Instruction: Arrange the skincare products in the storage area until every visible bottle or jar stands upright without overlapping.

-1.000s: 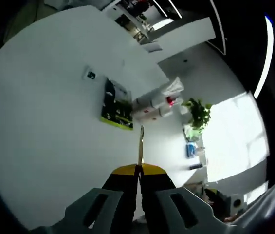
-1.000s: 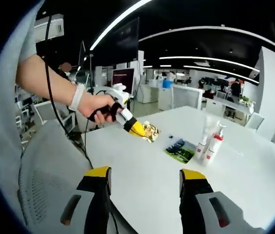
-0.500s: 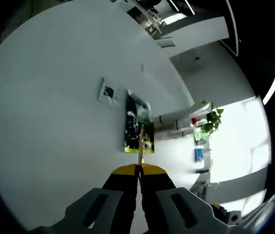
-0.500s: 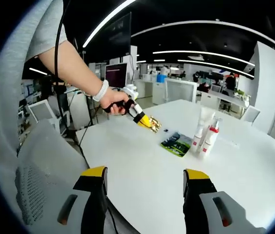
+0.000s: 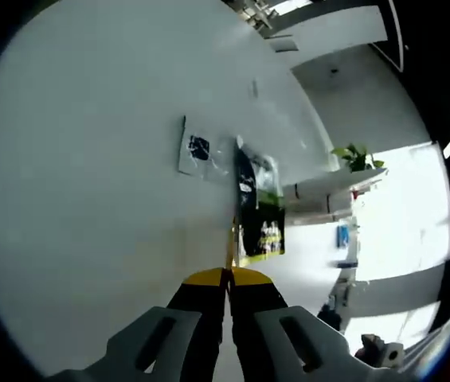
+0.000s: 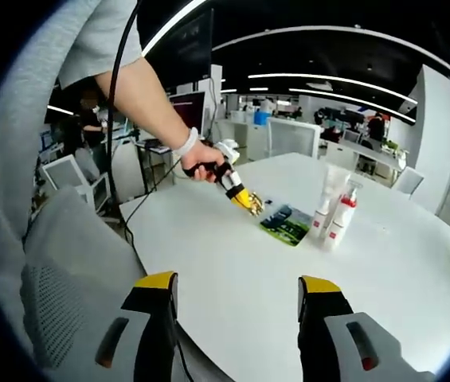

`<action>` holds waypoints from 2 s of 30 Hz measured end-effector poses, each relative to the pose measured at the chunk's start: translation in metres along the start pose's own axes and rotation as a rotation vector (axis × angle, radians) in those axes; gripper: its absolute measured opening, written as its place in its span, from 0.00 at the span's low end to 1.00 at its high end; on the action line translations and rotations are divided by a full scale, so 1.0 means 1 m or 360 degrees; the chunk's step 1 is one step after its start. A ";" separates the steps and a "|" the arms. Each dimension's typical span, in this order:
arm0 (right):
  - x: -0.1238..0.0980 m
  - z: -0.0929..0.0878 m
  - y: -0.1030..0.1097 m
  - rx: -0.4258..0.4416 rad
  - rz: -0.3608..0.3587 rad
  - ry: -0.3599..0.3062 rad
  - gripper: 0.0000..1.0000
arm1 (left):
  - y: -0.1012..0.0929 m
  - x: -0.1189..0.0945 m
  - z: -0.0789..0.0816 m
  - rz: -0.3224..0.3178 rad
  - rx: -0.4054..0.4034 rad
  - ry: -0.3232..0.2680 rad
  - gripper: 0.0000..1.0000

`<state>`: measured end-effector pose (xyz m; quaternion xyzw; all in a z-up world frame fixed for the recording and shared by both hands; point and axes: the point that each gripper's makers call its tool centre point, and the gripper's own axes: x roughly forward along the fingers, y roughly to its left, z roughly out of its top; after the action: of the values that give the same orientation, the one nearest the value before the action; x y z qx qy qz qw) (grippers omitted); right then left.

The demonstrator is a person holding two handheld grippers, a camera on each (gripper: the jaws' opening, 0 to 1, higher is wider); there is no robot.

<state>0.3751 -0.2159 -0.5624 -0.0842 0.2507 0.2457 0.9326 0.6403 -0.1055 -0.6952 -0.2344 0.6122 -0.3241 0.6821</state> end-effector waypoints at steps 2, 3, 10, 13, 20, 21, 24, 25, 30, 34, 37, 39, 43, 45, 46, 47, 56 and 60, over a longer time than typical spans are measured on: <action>0.000 0.000 0.000 -0.0006 -0.0002 0.0004 0.58 | 0.004 0.003 -0.001 0.0019 0.0000 0.0046 0.00; 0.001 -0.001 0.001 -0.0014 0.0000 0.0010 0.58 | 0.006 0.004 0.001 0.0030 0.0031 0.0045 0.00; 0.002 -0.003 0.001 -0.0022 0.0000 0.0034 0.57 | 0.006 0.012 0.016 0.0019 0.0043 0.0072 0.00; 0.003 -0.004 0.001 -0.0026 -0.0001 0.0041 0.57 | 0.006 0.014 0.016 0.0032 0.0047 0.0095 0.00; 0.003 -0.005 0.002 -0.0039 0.0007 0.0052 0.56 | 0.013 0.016 0.014 0.0108 0.0075 0.0199 0.00; 0.003 -0.005 0.002 -0.0038 0.0009 0.0051 0.56 | 0.013 0.016 0.014 0.0112 0.0088 0.0212 0.00; 0.003 -0.005 0.002 -0.0038 0.0010 0.0055 0.55 | 0.015 0.017 0.010 0.0146 0.0088 0.0261 0.00; 0.003 -0.005 0.002 -0.0036 0.0011 0.0053 0.55 | 0.016 0.017 0.010 0.0162 0.0119 0.0272 0.00; 0.003 -0.005 0.003 -0.0040 0.0013 0.0051 0.54 | 0.020 0.020 0.006 0.0199 0.0139 0.0336 0.00; 0.003 -0.006 0.003 -0.0042 0.0017 0.0057 0.53 | 0.018 0.020 0.006 0.0210 0.0139 0.0354 0.00; 0.003 -0.005 0.004 -0.0043 0.0022 0.0055 0.53 | 0.019 0.019 0.005 0.0227 0.0115 0.0384 0.01; 0.003 -0.006 0.005 -0.0044 0.0029 0.0057 0.51 | 0.017 0.019 0.002 0.0221 0.0113 0.0412 0.01; 0.003 -0.005 0.005 -0.0050 0.0032 0.0056 0.48 | 0.018 0.019 -0.001 0.0246 0.0145 0.0453 0.02; 0.003 -0.005 0.005 -0.0051 0.0030 0.0055 0.48 | 0.018 0.019 0.000 0.0253 0.0154 0.0462 0.02; 0.003 -0.005 0.005 -0.0050 0.0030 0.0056 0.48 | 0.018 0.018 0.000 0.0256 0.0160 0.0463 0.03; 0.003 -0.006 0.005 -0.0054 0.0030 0.0057 0.47 | 0.018 0.018 0.000 0.0256 0.0161 0.0469 0.03; 0.002 -0.005 0.005 -0.0062 0.0035 0.0056 0.45 | 0.025 0.008 0.004 0.0314 0.0142 0.0500 0.07; 0.002 -0.006 0.006 -0.0068 0.0045 0.0058 0.45 | 0.025 0.007 0.005 0.0319 0.0154 0.0503 0.10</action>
<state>0.3710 -0.2112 -0.5686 -0.1049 0.2637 0.2625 0.9223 0.6493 -0.0934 -0.7171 -0.0853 0.7156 -0.3163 0.6169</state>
